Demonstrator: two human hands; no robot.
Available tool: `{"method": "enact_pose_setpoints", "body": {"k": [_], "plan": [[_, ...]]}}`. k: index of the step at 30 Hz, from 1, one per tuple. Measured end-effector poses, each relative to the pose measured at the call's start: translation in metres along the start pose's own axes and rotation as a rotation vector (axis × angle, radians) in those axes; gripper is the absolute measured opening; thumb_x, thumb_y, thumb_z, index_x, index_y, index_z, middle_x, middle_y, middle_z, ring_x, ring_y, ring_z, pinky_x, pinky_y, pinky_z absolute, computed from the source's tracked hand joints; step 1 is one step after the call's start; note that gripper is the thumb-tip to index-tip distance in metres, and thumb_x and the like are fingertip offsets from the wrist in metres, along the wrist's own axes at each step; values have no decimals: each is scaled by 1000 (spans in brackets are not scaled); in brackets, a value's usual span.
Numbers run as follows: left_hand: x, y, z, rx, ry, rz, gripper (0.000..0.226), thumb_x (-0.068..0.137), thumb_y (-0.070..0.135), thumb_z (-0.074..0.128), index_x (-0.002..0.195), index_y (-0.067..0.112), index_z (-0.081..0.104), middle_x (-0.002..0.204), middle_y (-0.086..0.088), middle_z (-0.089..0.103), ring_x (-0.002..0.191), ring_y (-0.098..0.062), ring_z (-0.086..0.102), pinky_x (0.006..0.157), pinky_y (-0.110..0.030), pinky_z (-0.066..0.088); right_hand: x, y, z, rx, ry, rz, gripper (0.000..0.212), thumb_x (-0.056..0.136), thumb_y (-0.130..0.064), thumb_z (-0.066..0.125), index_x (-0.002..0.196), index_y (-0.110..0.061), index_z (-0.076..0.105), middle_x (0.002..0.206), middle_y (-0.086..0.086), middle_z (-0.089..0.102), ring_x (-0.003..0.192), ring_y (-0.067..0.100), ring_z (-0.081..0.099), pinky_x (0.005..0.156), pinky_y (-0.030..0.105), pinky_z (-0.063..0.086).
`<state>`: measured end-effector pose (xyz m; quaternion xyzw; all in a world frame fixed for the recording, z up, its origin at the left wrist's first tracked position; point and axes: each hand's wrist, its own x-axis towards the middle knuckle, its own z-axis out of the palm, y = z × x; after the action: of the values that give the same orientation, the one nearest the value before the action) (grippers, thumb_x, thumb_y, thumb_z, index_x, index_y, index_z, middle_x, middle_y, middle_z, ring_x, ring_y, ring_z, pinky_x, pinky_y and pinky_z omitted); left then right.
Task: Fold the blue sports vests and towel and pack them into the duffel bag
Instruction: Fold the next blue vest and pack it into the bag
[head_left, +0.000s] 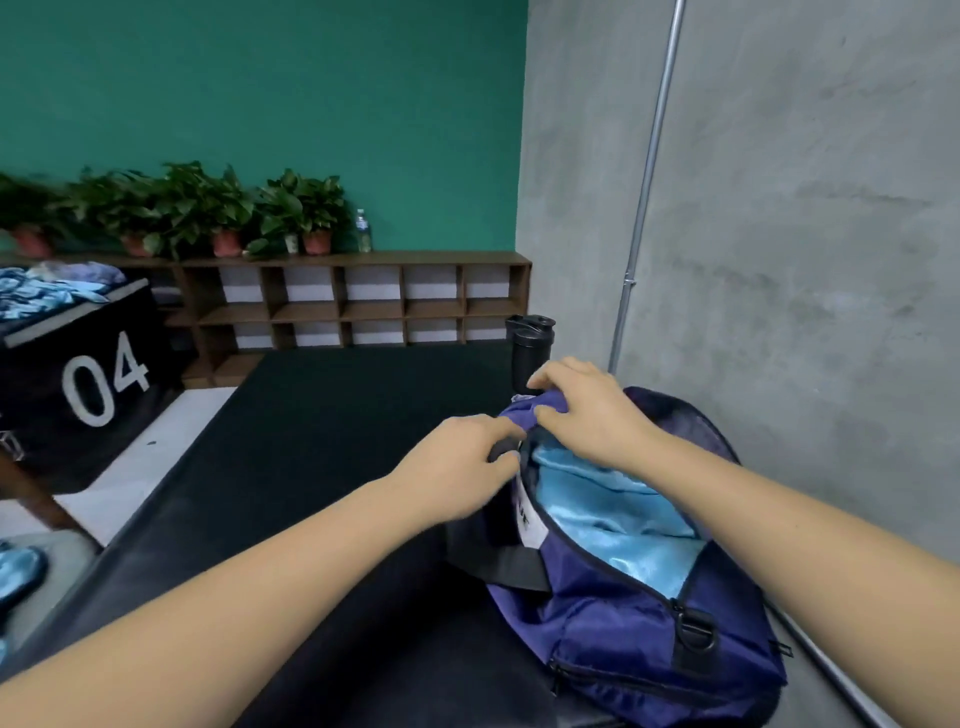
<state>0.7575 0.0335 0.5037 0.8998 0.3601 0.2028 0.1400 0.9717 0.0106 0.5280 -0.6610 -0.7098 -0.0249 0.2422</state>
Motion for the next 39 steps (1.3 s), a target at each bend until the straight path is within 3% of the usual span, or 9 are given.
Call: {"method": "enact_pose_setpoints", "body": {"k": [6,11,21,24,28,31,33,37,39], "plan": [[-92,-95,-52,16,30,-226,36,105,41,59,140,36,64,139,18,65,122,-3,61,106,-24,46,0,-91,63,146,-76,-147,25,101,-31,63,125,-29,62,126,-10,59,123,16,50,110,44,40],[-169,-168,-83,35,59,-442,29,104,40,60,132,38,67,133,23,66,118,0,60,97,-21,45,2,-168,135,234,-219,-213,25,101,-39,58,125,-41,57,128,-19,55,127,17,48,109,44,44],[-310,-291,-137,155,96,-730,17,97,33,66,111,30,75,106,14,76,103,-14,70,94,-32,54,-7,-302,258,316,-405,-338,28,104,-35,56,132,-34,58,131,-16,52,123,15,46,108,36,39],[-341,-325,-150,223,90,-817,24,95,25,68,118,21,75,116,4,78,110,-21,70,94,-31,52,-13,-321,283,298,-411,-358,29,105,-35,56,134,-32,58,136,-15,52,125,13,46,111,33,33],[-369,-377,-163,292,62,-954,30,94,34,68,122,24,73,113,3,76,105,-22,70,88,-32,53,-15,-334,304,256,-336,-396,28,107,-37,54,134,-32,60,136,-17,53,127,10,48,112,33,30],[-377,-407,-168,374,19,-1015,22,95,46,66,105,27,70,106,-1,74,91,-22,63,84,-37,56,-12,-341,311,199,-285,-407,32,108,-41,49,137,-32,58,138,-17,52,127,10,48,113,36,32],[-382,-421,-170,472,-93,-1050,31,95,57,62,95,26,66,103,-4,71,93,-28,61,84,-42,57,-11,-342,315,162,-266,-411,35,109,-44,45,140,-31,56,139,-17,51,127,10,48,114,36,32],[-388,-426,-177,512,-385,-1127,43,90,55,65,118,23,73,126,-8,68,109,-33,66,92,-41,57,-12,-339,319,137,-238,-424,35,109,-47,42,138,-33,56,138,-19,50,125,8,48,111,34,32],[-390,-428,-180,431,-438,-1220,70,85,39,84,145,17,55,141,-11,60,114,-32,66,85,-36,56,-12,-337,321,137,-224,-425,34,108,-48,44,136,-33,56,137,-19,50,124,8,48,109,34,32]]}}
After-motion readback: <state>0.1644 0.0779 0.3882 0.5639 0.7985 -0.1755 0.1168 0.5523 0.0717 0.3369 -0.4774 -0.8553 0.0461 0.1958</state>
